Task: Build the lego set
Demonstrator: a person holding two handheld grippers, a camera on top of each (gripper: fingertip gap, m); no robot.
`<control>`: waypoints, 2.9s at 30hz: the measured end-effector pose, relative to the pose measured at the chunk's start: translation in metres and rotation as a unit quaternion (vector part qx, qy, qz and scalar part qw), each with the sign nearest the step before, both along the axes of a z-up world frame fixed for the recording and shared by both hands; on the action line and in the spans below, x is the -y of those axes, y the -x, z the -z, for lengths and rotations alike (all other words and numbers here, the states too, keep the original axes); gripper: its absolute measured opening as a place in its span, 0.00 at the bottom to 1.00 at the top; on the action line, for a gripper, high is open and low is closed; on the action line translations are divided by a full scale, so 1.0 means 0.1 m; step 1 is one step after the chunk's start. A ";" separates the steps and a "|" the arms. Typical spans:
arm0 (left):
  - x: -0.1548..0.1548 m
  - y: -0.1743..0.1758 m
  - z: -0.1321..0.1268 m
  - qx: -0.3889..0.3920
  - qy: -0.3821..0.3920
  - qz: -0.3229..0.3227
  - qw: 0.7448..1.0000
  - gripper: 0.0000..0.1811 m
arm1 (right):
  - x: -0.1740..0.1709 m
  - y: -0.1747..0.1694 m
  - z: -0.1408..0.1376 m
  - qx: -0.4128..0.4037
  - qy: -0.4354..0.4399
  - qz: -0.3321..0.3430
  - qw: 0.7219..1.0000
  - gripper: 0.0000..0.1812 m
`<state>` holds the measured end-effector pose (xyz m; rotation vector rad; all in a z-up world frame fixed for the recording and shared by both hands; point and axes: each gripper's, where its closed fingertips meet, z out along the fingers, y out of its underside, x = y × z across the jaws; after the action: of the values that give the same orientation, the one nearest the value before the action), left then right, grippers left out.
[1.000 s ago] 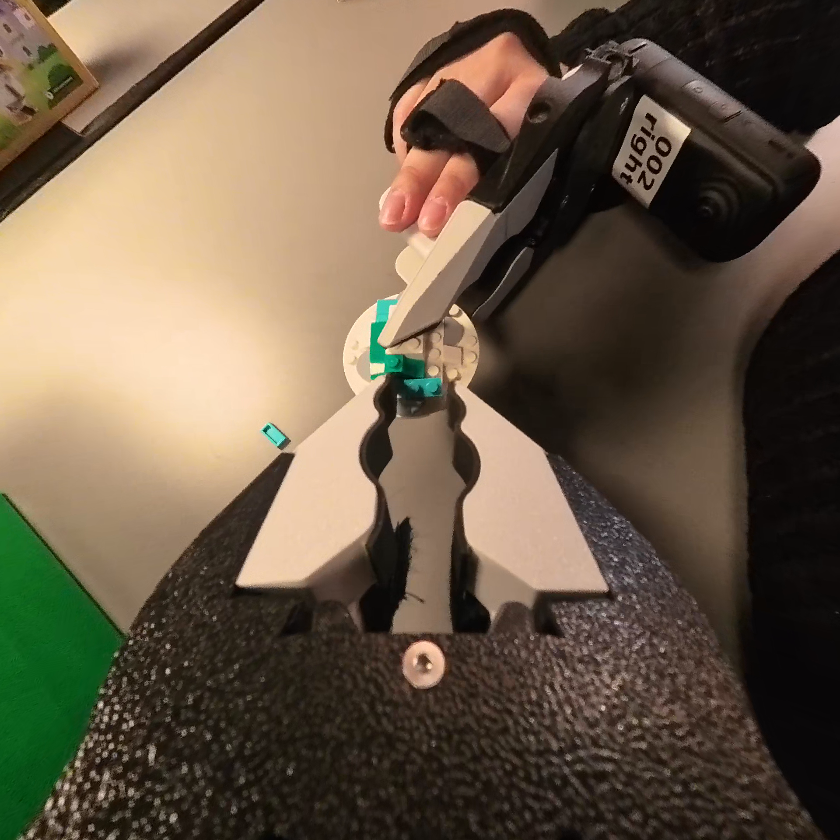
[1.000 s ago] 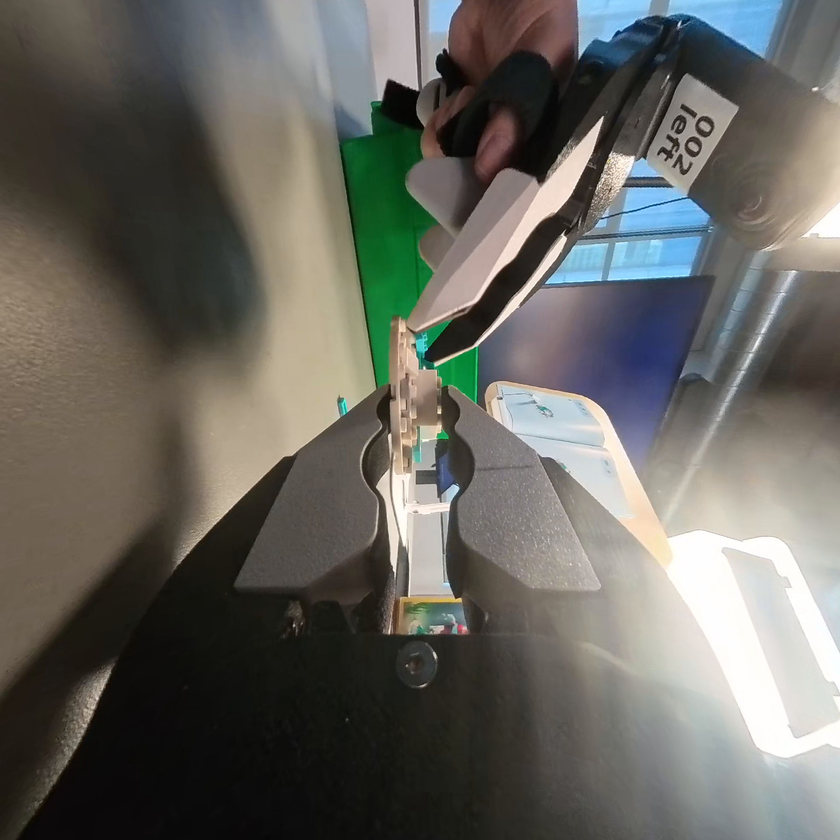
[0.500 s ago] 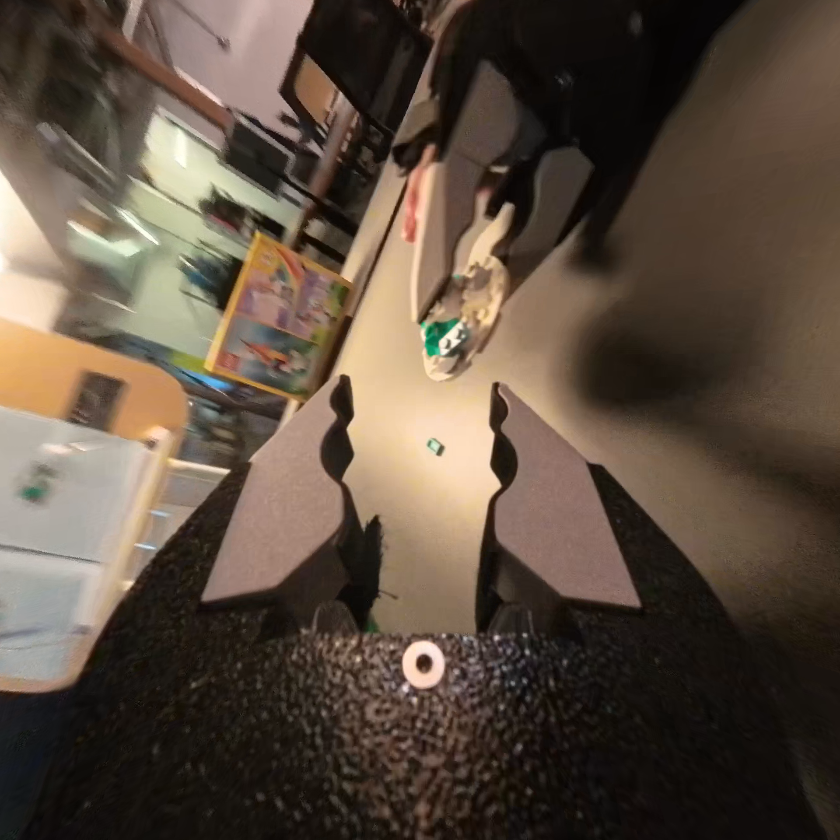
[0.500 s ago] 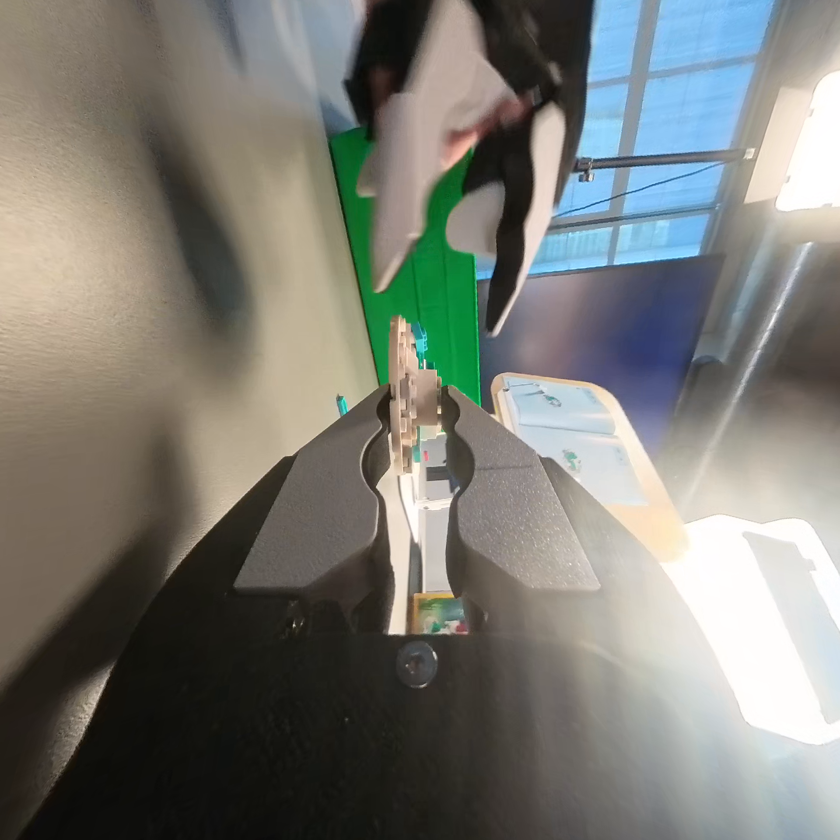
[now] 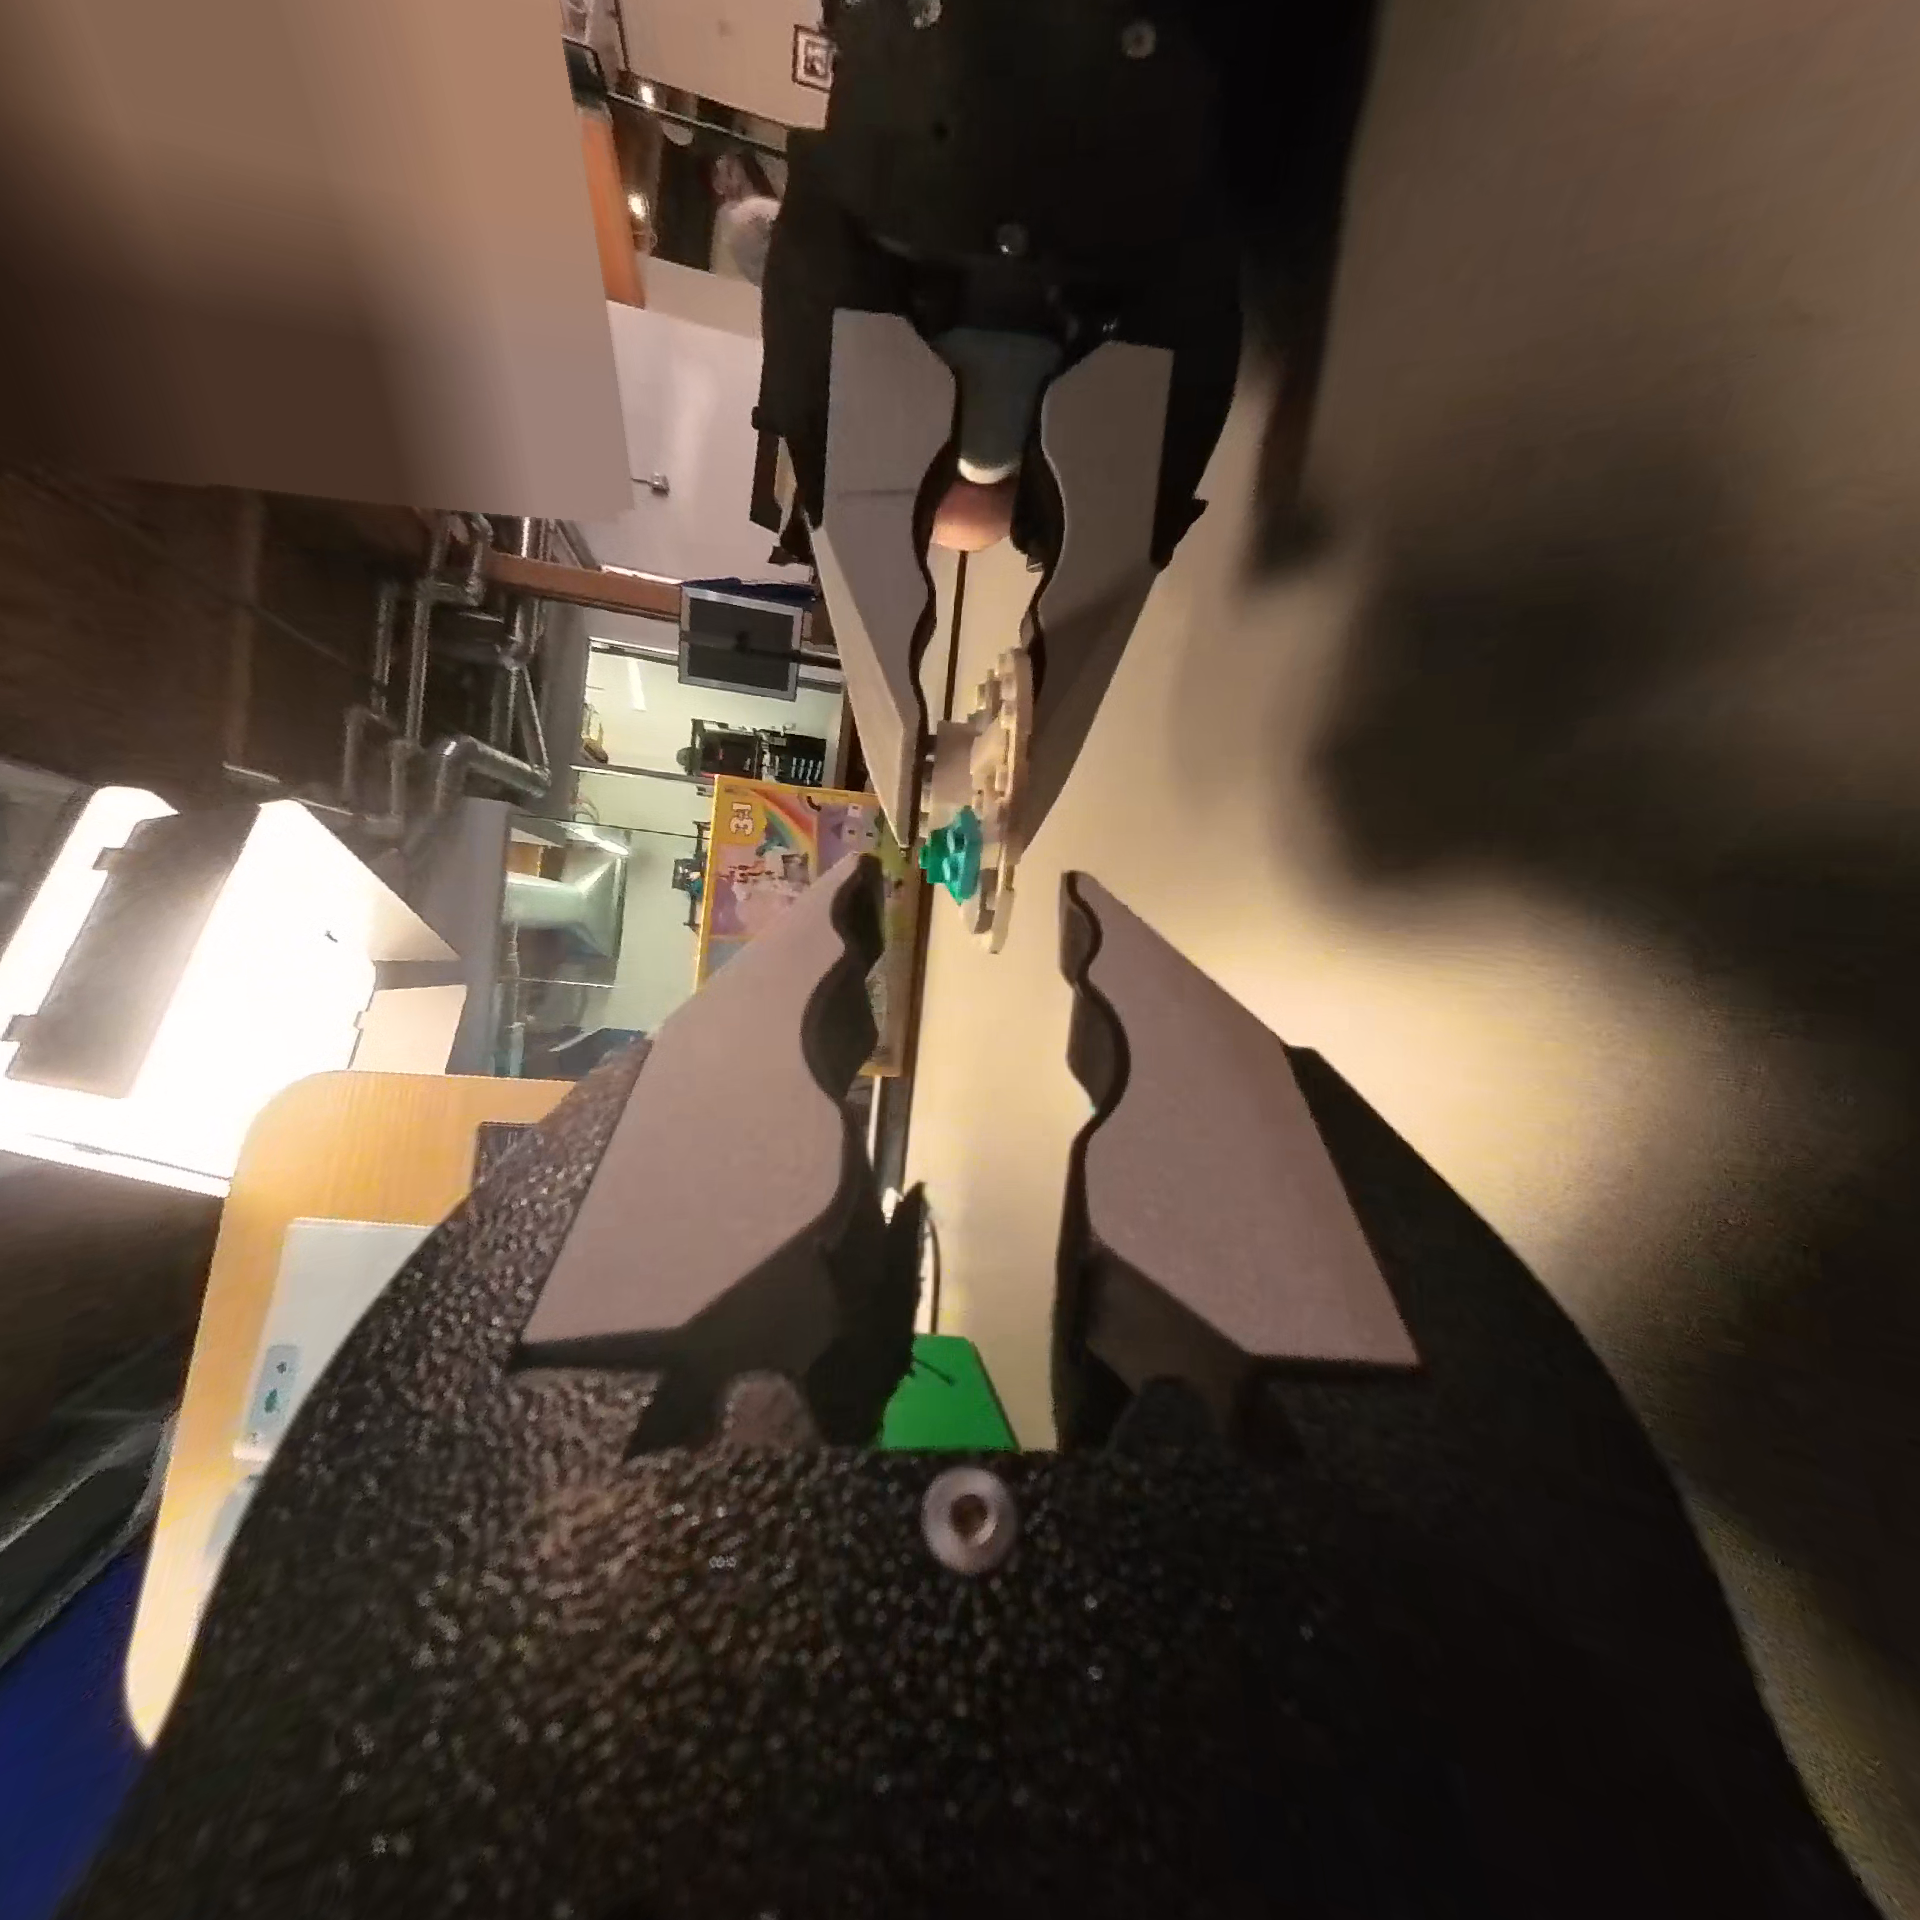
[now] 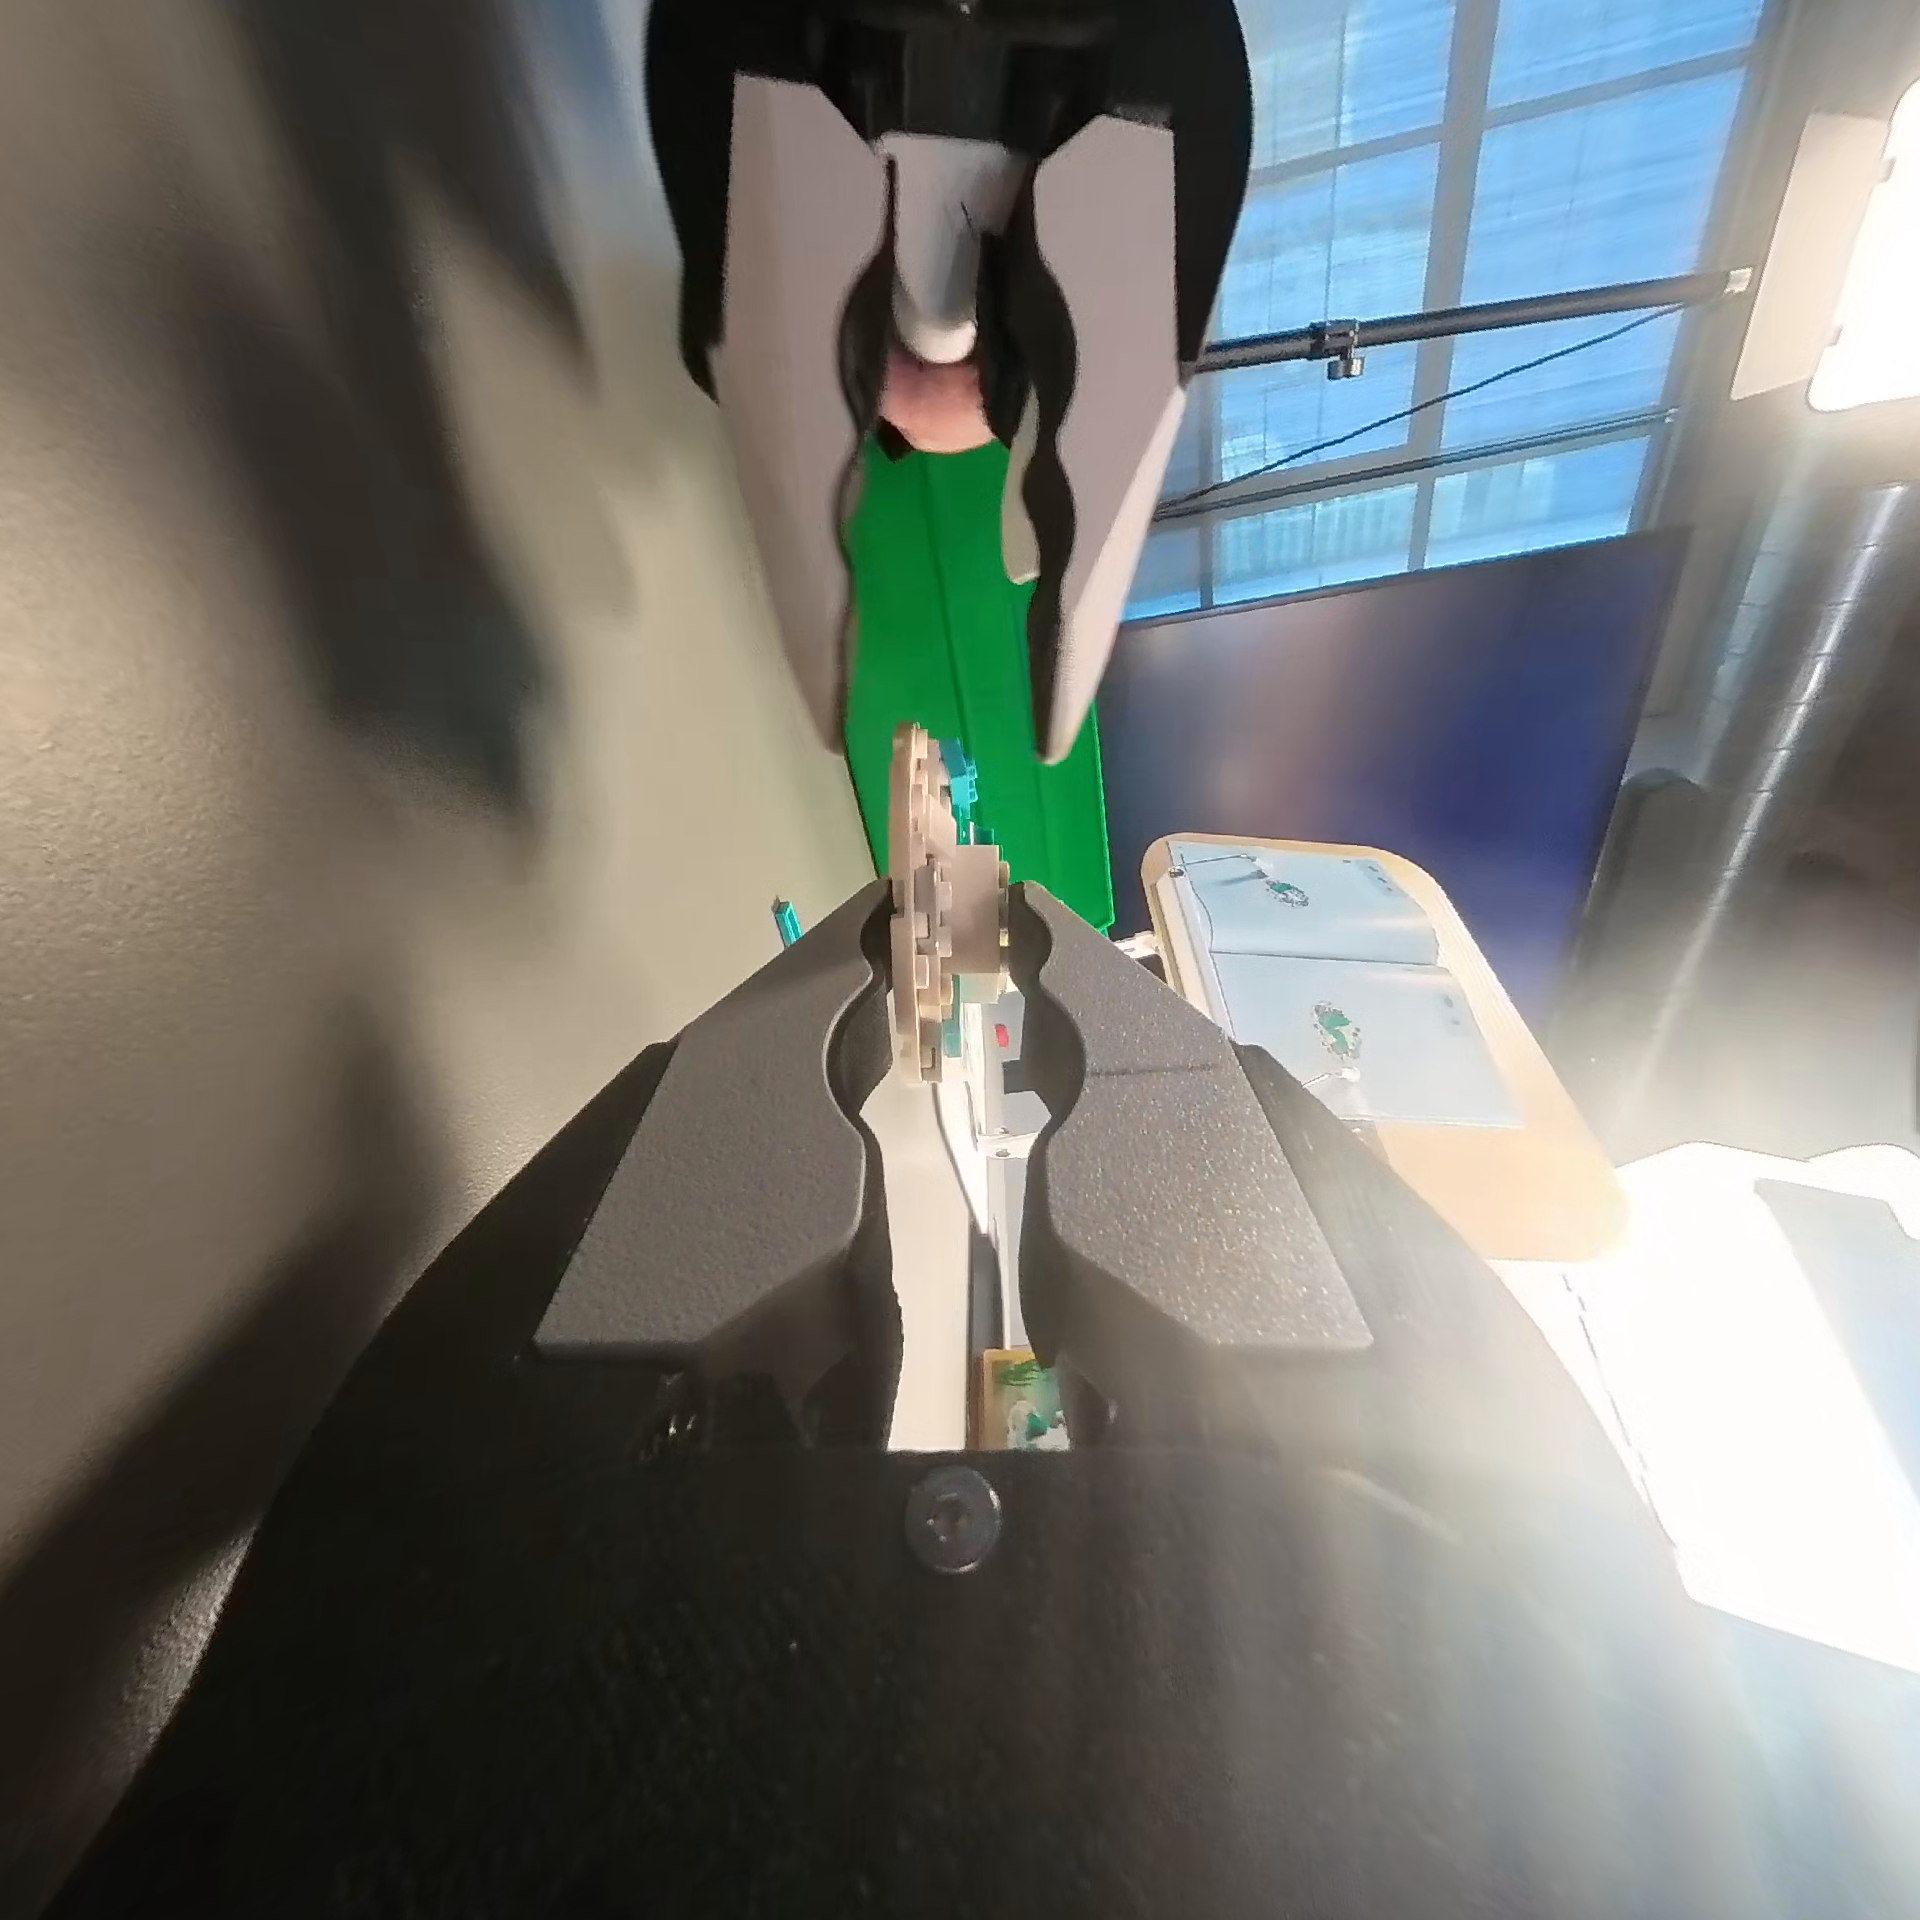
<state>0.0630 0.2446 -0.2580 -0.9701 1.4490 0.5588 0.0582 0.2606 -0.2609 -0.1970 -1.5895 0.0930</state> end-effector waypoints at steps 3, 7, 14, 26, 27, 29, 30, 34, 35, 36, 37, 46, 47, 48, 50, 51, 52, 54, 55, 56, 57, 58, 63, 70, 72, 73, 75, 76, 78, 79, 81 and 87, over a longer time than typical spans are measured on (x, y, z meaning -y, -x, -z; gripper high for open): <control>-0.01 -0.01 0.02 -0.006 0.001 0.005 1.000 0.16 | 0.00 0.00 -0.01 -0.001 0.002 -0.002 1.000 0.10; -0.02 -0.02 0.02 -0.004 -0.001 0.005 1.000 0.13 | 0.00 -0.01 0.00 0.000 0.002 -0.002 1.000 0.10; -0.01 -0.03 0.04 -0.007 0.001 0.008 1.000 0.10 | 0.02 -0.02 -0.02 -0.004 0.006 -0.007 1.000 0.10; 0.01 -0.06 0.01 -0.011 -0.020 0.018 1.000 0.06 | 0.07 -0.03 -0.01 0.004 0.021 -0.021 1.000 0.10; 0.01 -0.07 0.01 -0.013 -0.021 0.018 1.000 0.05 | 0.07 -0.04 -0.01 0.005 0.027 -0.022 0.999 0.10; 0.00 -0.07 0.03 -0.023 -0.014 0.018 0.999 0.05 | 0.07 -0.04 0.00 0.011 0.036 -0.024 0.999 0.10; 0.01 -0.07 0.05 -0.033 -0.009 0.020 0.999 0.05 | 0.08 -0.04 0.02 0.016 0.037 -0.025 0.999 0.10; 0.01 -0.07 0.10 -0.063 0.007 0.025 0.998 0.05 | 0.08 -0.04 0.07 0.033 0.051 -0.029 0.998 0.11; 0.00 -0.07 0.11 -0.069 0.010 0.026 0.997 0.05 | 0.08 -0.04 0.08 0.037 0.053 -0.028 0.998 0.11; 0.00 -0.07 0.12 -0.074 0.013 0.026 0.997 0.05 | 0.08 -0.04 0.09 0.041 0.054 -0.027 0.997 0.11; 0.00 -0.07 0.14 -0.076 0.018 0.027 0.997 0.05 | 0.08 -0.04 0.11 0.046 0.057 -0.027 0.997 0.11; -0.02 -0.05 0.19 0.018 0.084 0.013 0.996 0.06 | 0.05 -0.03 0.16 0.061 0.049 -0.018 0.997 0.10; -0.01 -0.04 0.20 0.050 0.127 0.002 0.991 0.08 | 0.06 -0.02 0.15 0.056 0.036 -0.018 0.998 0.10; 0.00 -0.04 0.20 0.087 0.171 -0.009 0.981 0.15 | 0.07 -0.02 0.15 0.052 0.024 -0.018 0.998 0.10; 0.01 0.00 0.11 0.149 0.214 -0.021 0.965 0.24 | 0.07 -0.03 0.16 0.049 0.005 -0.016 0.999 0.10; 0.02 0.04 0.04 0.174 0.219 -0.026 0.960 0.25 | 0.05 -0.03 0.15 0.046 0.001 -0.014 0.999 0.10; 0.03 0.08 -0.03 0.195 0.222 -0.031 0.955 0.25 | 0.04 -0.03 0.14 0.042 0.002 -0.013 0.999 0.10; 0.06 0.18 -0.19 0.233 0.220 -0.043 0.946 0.25 | 0.00 -0.04 0.10 0.032 0.014 -0.009 0.999 0.10; 0.09 0.23 -0.27 0.250 0.215 -0.049 0.943 0.24 | -0.02 -0.04 0.08 0.028 0.020 -0.006 0.999 0.10; 0.11 0.29 -0.35 0.265 0.211 -0.056 0.939 0.24 | -0.04 -0.05 0.07 0.024 0.024 -0.004 0.999 0.10; 0.13 0.34 -0.42 0.281 0.205 -0.064 0.935 0.23 | -0.06 -0.06 0.06 0.021 0.026 -0.001 0.999 0.10; 0.16 0.41 -0.49 0.296 0.198 -0.073 0.932 0.22 | -0.08 -0.06 0.05 0.018 0.027 0.001 0.999 0.10; 0.29 0.63 -0.73 0.356 0.197 -0.085 0.910 0.20 | -0.17 -0.06 0.02 0.007 0.031 0.018 0.999 0.10; 0.51 1.17 -1.17 0.408 0.101 -0.124 0.899 0.14 | -0.30 -0.02 0.01 -0.001 0.035 0.051 0.998 0.10; 0.58 1.37 -1.26 0.417 0.082 -0.138 0.894 0.13 | -0.33 0.01 0.03 0.003 0.022 0.063 0.998 0.10; 0.60 1.47 -1.28 0.422 0.077 -0.146 0.891 0.14 | -0.34 0.01 0.03 0.001 0.014 0.067 0.998 0.10; 0.65 1.67 -1.31 0.429 0.069 -0.166 0.885 0.16 | -0.39 0.00 -0.01 -0.008 -0.001 0.079 0.997 0.10; 0.67 1.78 -1.31 0.432 0.066 -0.178 0.882 0.16 | -0.44 -0.02 -0.01 -0.010 -0.004 0.090 0.996 0.10; 0.72 1.97 -1.30 0.440 0.063 -0.196 0.874 0.16 | -0.58 -0.05 -0.02 -0.013 0.001 0.115 0.993 0.10; 0.74 2.07 -1.28 0.445 0.062 -0.206 0.870 0.16 | -0.64 -0.06 -0.03 -0.017 0.005 0.126 0.992 0.10; 0.77 2.26 -1.25 0.453 0.059 -0.227 0.860 0.15 | -0.71 -0.07 -0.03 -0.017 0.004 0.143 0.990 0.10; 0.80 2.78 -1.13 0.461 0.058 -0.273 0.842 0.15 | -0.84 -0.03 0.10 0.019 -0.052 0.186 0.981 0.10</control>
<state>-0.2155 0.1648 -0.1454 -1.4906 0.3257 0.3109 0.0617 0.3442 -0.2705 -0.4124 -1.5668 -0.2842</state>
